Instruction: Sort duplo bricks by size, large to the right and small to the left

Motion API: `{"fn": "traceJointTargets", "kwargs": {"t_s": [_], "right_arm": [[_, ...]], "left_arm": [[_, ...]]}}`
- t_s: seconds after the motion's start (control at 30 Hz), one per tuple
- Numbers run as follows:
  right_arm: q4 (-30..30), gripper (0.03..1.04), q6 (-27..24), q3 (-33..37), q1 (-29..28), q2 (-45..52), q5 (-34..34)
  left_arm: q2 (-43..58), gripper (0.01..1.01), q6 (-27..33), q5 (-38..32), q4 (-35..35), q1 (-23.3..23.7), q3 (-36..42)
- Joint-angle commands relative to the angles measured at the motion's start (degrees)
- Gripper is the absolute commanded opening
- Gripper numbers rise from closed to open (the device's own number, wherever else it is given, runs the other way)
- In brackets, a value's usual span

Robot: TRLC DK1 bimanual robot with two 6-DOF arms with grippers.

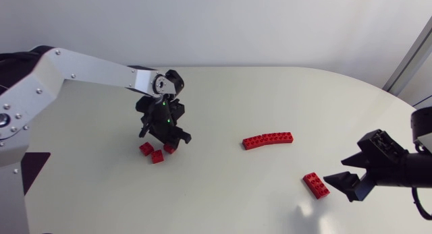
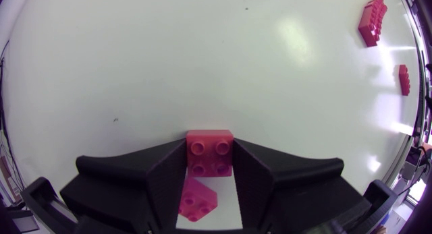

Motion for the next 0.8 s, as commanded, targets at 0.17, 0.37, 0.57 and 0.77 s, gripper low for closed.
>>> {"fn": "traceJointTargets", "kwargs": {"t_s": [0.17, 0.37, 0.57, 0.77], "right_arm": [[8.72, 1.00, 10.01, 10.14, 11.39, 17.05, 4.40], [10.65, 1.00, 12.29, 18.40, 13.59, 31.20, 5.90], [4.59, 0.99, 12.56, 16.02, 12.54, 26.98, 7.92], [-3.41, 0.96, 11.24, 11.72, 10.34, 21.53, 8.62]], "left_arm": [[-4.58, 0.272, 3.00, -2.52, 3.18, 2.49, -7.89], [-8.71, 0.748, 4.05, -3.66, 3.71, 3.02, -8.85], [-15.47, 0.979, 5.63, -2.43, 6.35, -0.94, -9.91], [-12.40, 0.979, 7.13, 2.32, 8.81, -6.21, -5.43]]}}
